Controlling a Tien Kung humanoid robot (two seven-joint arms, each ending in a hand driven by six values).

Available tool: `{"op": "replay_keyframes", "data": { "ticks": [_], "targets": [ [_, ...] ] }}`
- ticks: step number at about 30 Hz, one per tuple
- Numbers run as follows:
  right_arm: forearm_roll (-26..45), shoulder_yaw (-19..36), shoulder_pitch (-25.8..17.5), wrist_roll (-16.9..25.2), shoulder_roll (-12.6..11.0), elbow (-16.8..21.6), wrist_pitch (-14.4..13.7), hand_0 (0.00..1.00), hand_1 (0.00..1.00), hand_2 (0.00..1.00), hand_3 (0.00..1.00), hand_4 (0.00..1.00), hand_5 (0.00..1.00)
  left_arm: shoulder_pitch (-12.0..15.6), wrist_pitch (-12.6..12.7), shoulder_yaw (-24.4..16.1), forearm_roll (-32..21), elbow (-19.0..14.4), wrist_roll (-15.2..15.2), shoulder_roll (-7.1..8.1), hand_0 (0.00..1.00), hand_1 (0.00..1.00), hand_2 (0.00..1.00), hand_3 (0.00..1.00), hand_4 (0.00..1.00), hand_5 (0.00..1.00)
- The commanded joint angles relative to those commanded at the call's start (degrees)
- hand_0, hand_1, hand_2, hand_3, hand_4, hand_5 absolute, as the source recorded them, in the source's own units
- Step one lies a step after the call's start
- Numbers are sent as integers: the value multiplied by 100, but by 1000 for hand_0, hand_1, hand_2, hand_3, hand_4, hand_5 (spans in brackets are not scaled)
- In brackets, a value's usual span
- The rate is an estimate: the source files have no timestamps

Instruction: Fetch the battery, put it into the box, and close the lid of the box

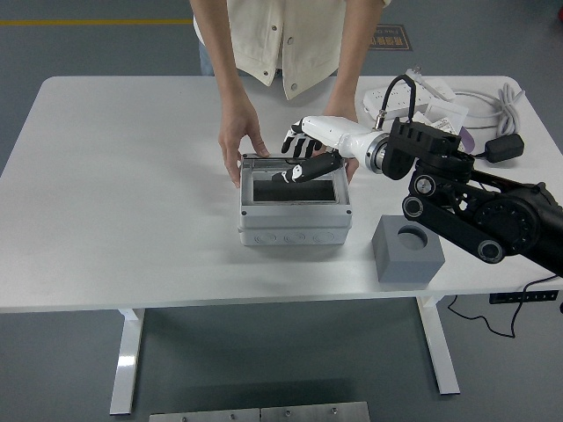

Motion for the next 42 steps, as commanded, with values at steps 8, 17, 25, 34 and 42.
{"op": "replay_keyframes", "data": {
  "ticks": [8,17,25,34,42],
  "targets": [
    [-96,66,-124,-311,-193,455,354,529,488,549,599,979,848,15,10,18,-37,0,-19,4,645,722,613,585,545,269],
    [-154,255,-296,-378,-288,662,523,510,473,498,503,998,975,19,14,119,-162,0,-56,0,645,722,614,587,548,268],
    [-347,1330,-970,-241,-556,1144,551,521,479,512,515,998,986,56,7,34,-97,0,-42,-39,646,722,615,587,548,268],
    [86,2870,-2078,840,-731,1288,-432,519,480,511,537,998,998,111,-12,-232,161,0,-12,-88,646,721,615,586,550,270],
    [1256,4078,-3001,2045,-633,971,-1416,521,480,523,520,998,998,169,-32,-543,447,0,22,-125,646,722,616,586,554,278]
  ]
}}
